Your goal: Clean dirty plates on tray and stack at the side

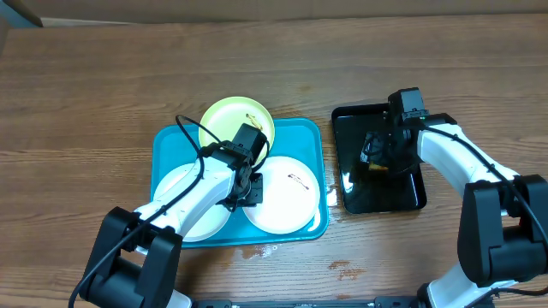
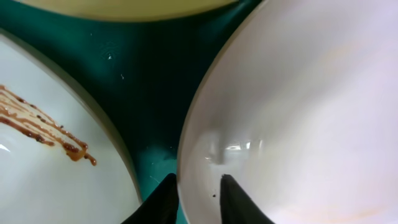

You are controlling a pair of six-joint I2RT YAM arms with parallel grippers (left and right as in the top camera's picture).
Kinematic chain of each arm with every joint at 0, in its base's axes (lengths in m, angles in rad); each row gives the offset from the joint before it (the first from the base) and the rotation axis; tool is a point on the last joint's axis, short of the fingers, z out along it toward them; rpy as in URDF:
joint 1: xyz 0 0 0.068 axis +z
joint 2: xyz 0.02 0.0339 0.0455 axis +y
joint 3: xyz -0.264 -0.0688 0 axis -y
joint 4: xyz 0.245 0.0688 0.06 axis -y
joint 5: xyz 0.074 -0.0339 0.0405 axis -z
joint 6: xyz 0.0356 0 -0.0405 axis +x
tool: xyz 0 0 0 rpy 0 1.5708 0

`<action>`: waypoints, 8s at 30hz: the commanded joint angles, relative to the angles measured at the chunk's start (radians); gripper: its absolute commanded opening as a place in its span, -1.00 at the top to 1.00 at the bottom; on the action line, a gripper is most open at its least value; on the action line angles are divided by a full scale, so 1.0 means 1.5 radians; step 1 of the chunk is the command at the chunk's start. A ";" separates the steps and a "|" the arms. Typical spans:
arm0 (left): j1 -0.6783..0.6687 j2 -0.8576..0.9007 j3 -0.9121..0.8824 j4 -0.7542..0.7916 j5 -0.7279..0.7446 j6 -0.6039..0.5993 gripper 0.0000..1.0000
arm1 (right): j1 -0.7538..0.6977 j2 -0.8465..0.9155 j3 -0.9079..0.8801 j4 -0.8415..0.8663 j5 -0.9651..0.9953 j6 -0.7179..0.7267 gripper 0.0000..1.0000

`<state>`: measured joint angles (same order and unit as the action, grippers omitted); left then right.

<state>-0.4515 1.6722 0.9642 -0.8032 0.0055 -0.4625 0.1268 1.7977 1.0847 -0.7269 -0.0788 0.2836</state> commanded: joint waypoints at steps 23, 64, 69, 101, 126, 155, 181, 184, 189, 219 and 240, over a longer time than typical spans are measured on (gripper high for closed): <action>0.000 0.006 0.009 0.039 -0.081 0.192 0.90 | 0.002 -0.019 0.011 -0.019 -0.002 -0.002 -0.62; -0.001 0.006 0.004 0.056 -0.028 0.089 0.41 | 0.002 -0.014 -0.023 0.025 0.021 0.000 0.02; -0.001 0.006 0.004 0.058 -0.028 0.089 0.39 | 0.002 -0.014 -0.025 0.041 0.022 0.000 0.61; -0.001 0.006 0.004 0.050 -0.027 0.089 0.25 | 0.002 -0.009 0.078 0.057 0.034 -0.002 -0.51; -0.001 0.006 -0.035 0.085 -0.045 0.089 0.48 | 0.002 -0.009 -0.022 0.030 0.031 0.000 -0.31; -0.001 0.009 -0.037 0.085 -0.056 0.089 0.39 | 0.002 0.000 -0.035 0.107 0.039 -0.020 -0.25; 0.000 0.044 0.019 0.031 -0.060 0.096 0.92 | 0.002 -0.081 0.099 -0.047 -0.001 -0.020 0.93; 0.000 0.044 0.025 0.028 -0.060 0.096 0.92 | 0.003 -0.081 0.099 -0.099 -0.001 0.023 0.93; 0.000 0.044 0.030 0.027 -0.040 0.089 0.92 | 0.003 -0.079 0.093 -0.120 0.011 0.038 0.93; 0.001 0.044 0.053 0.023 0.041 0.039 0.92 | 0.076 -0.078 0.097 -0.103 -0.175 -0.133 0.93; 0.001 0.045 0.053 0.025 -0.045 0.092 0.92 | 0.377 -0.057 0.029 -0.028 -0.015 -0.165 0.93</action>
<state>-0.4503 1.7226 1.0203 -0.7666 -0.0181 -0.3458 0.6807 1.6917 1.1652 -0.8230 -0.1368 0.0475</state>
